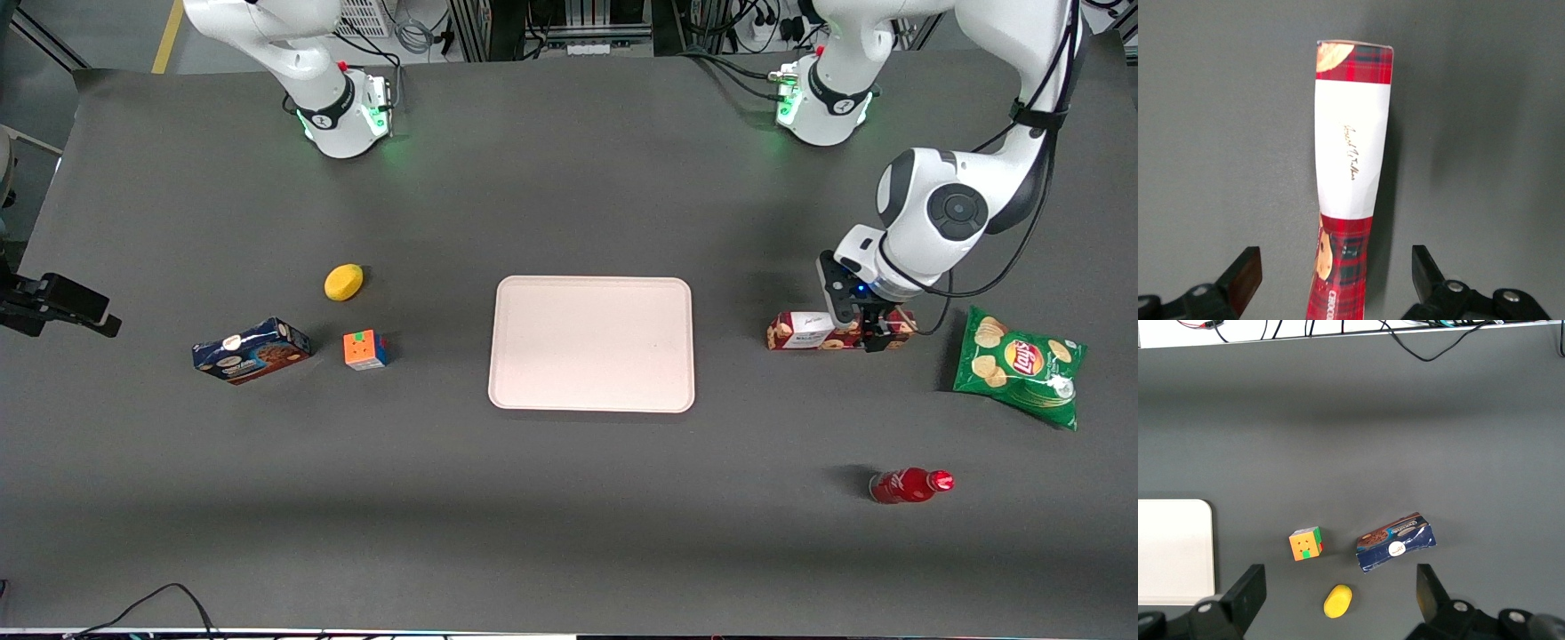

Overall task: Place red cookie box on tray
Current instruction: 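Close the left gripper on the cookie box's end and lift it upright, then carry the upright cookie box with the left gripper over the pink tray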

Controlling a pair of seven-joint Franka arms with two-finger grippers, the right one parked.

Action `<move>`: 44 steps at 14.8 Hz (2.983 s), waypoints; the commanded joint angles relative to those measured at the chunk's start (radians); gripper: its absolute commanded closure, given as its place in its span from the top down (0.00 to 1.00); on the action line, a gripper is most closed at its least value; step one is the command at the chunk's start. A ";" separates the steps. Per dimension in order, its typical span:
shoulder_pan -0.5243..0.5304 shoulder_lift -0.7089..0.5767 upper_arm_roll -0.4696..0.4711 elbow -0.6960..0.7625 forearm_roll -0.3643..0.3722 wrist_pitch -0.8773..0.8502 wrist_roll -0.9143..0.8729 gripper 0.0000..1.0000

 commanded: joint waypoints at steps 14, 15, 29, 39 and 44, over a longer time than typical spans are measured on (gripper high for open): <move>0.012 0.084 0.017 -0.026 0.002 0.137 0.021 0.25; 0.012 0.082 0.017 -0.023 0.002 0.134 0.019 0.12; -0.077 -0.051 -0.001 0.405 -0.228 -0.479 -0.524 0.00; -0.267 0.129 -0.190 0.450 -0.197 -0.240 -1.341 0.00; -0.355 0.268 -0.165 0.451 -0.013 -0.136 -1.675 0.00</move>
